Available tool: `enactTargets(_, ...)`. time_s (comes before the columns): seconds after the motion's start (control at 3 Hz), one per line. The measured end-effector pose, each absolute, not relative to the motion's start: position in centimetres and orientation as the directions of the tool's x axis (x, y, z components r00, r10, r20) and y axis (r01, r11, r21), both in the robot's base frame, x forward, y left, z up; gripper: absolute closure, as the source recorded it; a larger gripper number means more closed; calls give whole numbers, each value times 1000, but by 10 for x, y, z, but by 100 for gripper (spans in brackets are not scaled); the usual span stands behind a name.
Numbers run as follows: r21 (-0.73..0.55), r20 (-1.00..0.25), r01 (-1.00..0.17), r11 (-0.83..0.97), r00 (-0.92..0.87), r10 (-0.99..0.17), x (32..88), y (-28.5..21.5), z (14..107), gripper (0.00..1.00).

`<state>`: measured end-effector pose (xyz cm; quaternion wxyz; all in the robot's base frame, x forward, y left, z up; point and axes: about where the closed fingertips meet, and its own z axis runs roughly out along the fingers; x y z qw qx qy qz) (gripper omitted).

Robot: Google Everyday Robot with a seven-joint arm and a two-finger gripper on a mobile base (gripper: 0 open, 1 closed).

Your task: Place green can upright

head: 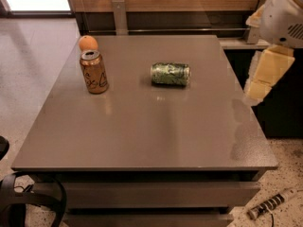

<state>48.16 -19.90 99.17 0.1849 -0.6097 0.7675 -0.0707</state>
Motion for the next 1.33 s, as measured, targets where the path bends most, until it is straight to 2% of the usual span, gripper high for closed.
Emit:
enactTargets(0.67, -386, -150, -907, 171, -122, -981, 593, -130, 976, 0)
enactTargets(1.33, -311, -87, -942, 125, -103, -991, 651, -84, 924, 0)
